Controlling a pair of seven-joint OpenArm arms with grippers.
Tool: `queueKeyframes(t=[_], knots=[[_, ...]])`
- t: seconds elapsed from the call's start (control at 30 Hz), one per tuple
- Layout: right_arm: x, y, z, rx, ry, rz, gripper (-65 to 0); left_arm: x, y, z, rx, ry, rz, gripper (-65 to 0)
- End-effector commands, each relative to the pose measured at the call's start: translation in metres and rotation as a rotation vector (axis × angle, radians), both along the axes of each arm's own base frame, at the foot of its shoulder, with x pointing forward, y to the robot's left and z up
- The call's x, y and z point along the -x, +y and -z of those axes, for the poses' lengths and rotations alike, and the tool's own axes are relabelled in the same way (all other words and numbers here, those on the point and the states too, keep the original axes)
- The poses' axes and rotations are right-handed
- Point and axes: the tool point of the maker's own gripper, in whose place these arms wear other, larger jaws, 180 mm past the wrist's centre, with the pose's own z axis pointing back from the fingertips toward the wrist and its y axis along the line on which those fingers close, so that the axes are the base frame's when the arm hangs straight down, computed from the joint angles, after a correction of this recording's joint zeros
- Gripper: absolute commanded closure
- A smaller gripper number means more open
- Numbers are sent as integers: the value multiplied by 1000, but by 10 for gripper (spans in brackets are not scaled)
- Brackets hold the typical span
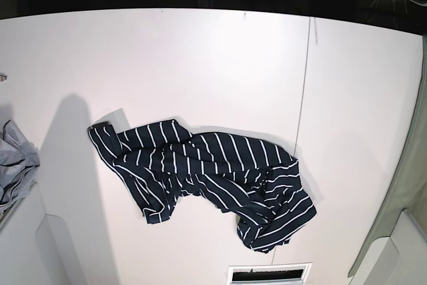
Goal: Layout the t-shirt on the table in an organized manner, then fold the t-shirt properly
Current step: 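Lower both grippers from rest toward the crumpled navy striped t-shirt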
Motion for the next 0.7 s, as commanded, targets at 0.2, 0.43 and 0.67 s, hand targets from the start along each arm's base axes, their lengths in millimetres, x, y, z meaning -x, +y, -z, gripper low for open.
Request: queueKeyframes(t=[0.2, 0.43, 0.67], knots=[[-4, -13, -11, -53, -54, 131, -24, -4, 26, -12, 15, -109, -79, -111], [8, -19, -40, -102, -151, 187, -23, -32, 65, -40, -21, -263, -252, -111], [-1, -27, -92, -133, -247, 216, -23, -88, 87, -109, 98, -482, -433, -122]])
